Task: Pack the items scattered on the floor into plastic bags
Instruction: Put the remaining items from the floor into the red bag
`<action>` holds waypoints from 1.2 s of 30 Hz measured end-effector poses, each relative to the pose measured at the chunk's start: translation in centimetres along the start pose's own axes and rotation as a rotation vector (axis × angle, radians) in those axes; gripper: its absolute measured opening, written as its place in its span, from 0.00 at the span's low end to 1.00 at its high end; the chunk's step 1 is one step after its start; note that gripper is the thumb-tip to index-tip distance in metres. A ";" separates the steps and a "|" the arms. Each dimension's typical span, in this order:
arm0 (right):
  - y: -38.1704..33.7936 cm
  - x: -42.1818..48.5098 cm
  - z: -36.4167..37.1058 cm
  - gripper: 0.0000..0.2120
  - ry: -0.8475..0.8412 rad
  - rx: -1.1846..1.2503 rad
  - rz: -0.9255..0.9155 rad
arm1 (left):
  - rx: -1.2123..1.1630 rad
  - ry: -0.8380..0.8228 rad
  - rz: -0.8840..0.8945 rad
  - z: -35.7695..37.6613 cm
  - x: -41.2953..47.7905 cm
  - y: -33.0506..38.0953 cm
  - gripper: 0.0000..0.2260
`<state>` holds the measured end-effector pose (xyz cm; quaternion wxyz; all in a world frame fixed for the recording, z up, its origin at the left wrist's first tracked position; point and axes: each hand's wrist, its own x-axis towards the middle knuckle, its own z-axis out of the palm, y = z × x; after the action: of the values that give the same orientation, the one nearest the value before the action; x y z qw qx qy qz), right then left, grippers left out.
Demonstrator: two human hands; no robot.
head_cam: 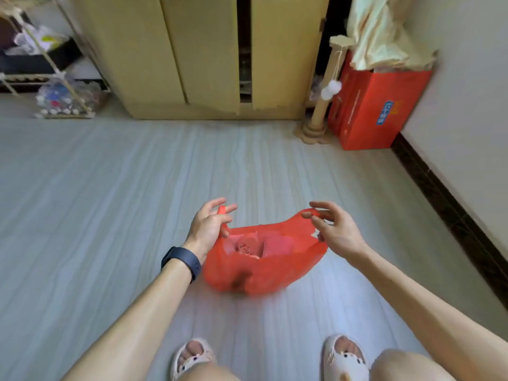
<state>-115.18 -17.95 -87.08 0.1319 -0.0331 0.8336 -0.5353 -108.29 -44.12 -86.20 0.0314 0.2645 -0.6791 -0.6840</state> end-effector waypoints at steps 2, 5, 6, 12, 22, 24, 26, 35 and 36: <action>1.0 1.7 2.2 0.14 -0.038 0.006 0.055 | 0.062 0.142 0.030 -0.7 2.6 -2.7 0.15; 4.1 4.2 5.4 0.15 -0.145 -0.081 0.201 | 0.197 0.221 0.038 -0.2 6.8 -7.2 0.10; 5.5 4.9 6.3 0.13 -0.169 -0.127 0.225 | 0.248 0.217 0.027 0.0 8.2 -8.8 0.09; 10.8 7.7 9.1 0.11 -0.100 -0.283 0.372 | 0.387 0.157 -0.166 -0.4 14.2 -17.0 0.10; -4.1 4.2 5.4 0.10 -0.258 0.036 0.713 | 0.053 0.309 -0.701 -2.8 3.7 -5.6 0.23; -9.3 3.3 4.6 0.11 -0.313 0.079 0.712 | -0.066 0.243 -0.895 -3.9 1.3 -0.7 0.15; -14.7 2.3 3.7 0.14 -0.371 0.003 0.686 | -0.119 0.080 -0.940 -5.2 -0.4 5.0 0.10; -42.6 0.1 -2.7 0.11 -0.373 0.273 0.639 | -0.335 -0.032 -0.700 -12.7 -7.4 34.0 0.22; -45.3 -0.3 -3.1 0.12 -0.385 0.307 0.623 | -0.346 -0.036 -0.676 -13.7 -8.3 36.4 0.23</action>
<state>-119.55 -34.42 -45.01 0.4456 0.1418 0.6739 -0.5721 -107.16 -56.01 -48.32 -0.1637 0.4523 -0.4283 -0.7650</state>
